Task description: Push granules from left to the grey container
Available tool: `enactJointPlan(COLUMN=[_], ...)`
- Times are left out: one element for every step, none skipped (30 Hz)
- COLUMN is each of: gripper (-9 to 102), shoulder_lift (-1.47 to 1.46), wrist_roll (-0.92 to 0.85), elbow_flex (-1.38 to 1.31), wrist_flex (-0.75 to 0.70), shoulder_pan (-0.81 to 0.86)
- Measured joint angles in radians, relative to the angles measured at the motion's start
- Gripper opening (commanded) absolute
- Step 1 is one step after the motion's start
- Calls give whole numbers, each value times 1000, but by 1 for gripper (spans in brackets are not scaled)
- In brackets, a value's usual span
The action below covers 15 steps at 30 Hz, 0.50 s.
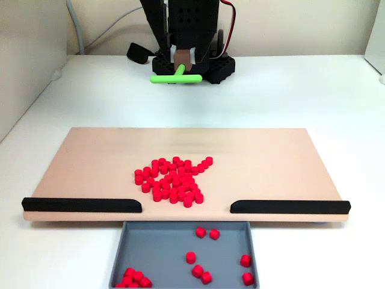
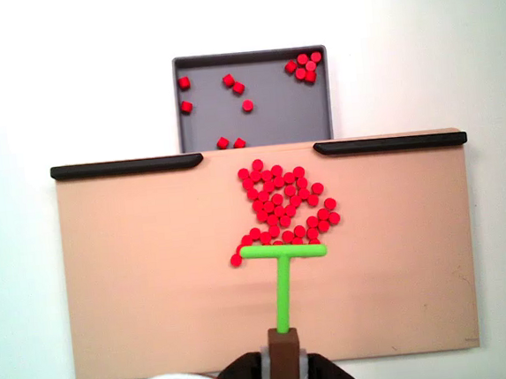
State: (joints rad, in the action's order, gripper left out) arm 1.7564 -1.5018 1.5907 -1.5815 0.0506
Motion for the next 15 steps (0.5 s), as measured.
enactJointPlan(gripper=[0,0,0,0,0,0,0,0,0,0,0,0,0,0,0], shoulder_lift=[0,0,0,3,8,12,14,14,15,15,15,15,15,15,15], wrist_roll=[0,0,0,0,0,0,0,0,0,0,0,0,0,0,0], elbow_flex=[0,0,0,0,0,0,0,0,0,0,0,0,0,0,0], wrist_flex=[0,0,0,0,0,0,0,0,0,0,0,0,0,0,0], shoulder_pan=[-8,-11,-15,-17,-18,-21,-25,-26,-28,-28,-28,-28,-28,-28,-28])
